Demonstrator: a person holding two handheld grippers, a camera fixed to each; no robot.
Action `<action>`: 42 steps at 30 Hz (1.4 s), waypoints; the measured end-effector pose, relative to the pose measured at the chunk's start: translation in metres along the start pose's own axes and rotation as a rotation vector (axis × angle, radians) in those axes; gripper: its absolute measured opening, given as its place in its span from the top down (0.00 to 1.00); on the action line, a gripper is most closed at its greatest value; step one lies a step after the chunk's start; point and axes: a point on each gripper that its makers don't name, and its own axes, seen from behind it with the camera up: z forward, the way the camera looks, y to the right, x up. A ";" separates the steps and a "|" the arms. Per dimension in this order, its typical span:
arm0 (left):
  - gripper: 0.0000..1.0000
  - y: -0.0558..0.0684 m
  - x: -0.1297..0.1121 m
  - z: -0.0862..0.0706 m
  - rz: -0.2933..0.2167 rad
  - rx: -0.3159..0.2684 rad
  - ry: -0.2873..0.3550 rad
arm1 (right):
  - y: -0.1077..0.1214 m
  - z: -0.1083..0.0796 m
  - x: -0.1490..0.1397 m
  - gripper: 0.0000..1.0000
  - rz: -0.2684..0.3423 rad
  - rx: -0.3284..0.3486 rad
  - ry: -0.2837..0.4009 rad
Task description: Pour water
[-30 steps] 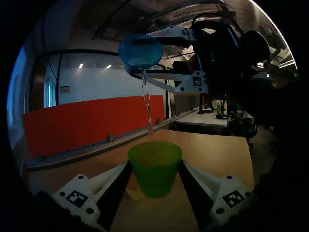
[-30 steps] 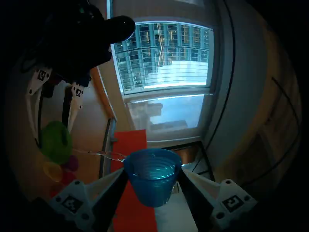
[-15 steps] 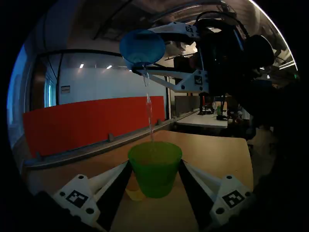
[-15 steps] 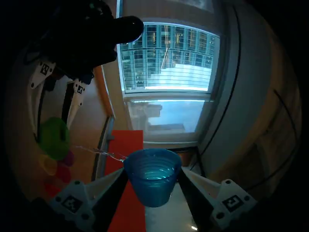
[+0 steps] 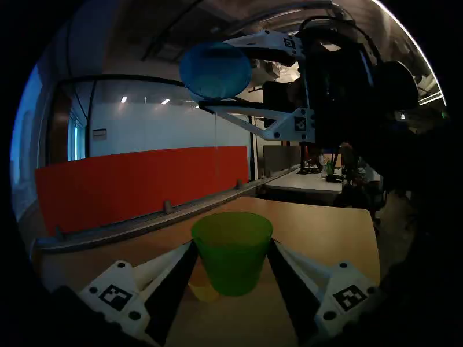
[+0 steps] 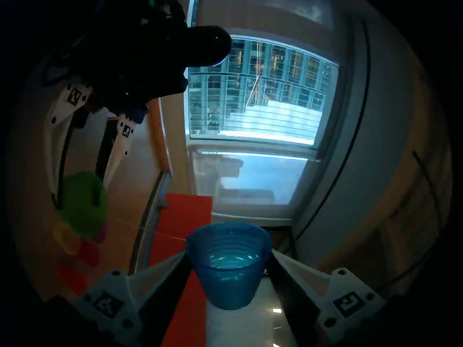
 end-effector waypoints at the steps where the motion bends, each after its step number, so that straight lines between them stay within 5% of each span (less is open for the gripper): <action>1: 0.16 0.000 0.000 0.000 0.001 0.000 0.000 | 0.000 0.000 0.000 0.12 0.003 0.000 0.001; 6: 0.16 0.000 0.002 -0.001 0.004 0.001 0.002 | -0.002 -0.001 0.000 0.12 0.036 0.002 0.005; 11: 0.16 0.000 0.004 0.000 0.005 0.001 0.004 | -0.004 -0.002 0.000 0.12 0.148 0.009 0.008; 42: 0.16 -0.004 0.006 -0.005 0.027 0.017 0.008 | -0.020 -0.023 0.054 0.12 1.374 0.216 0.143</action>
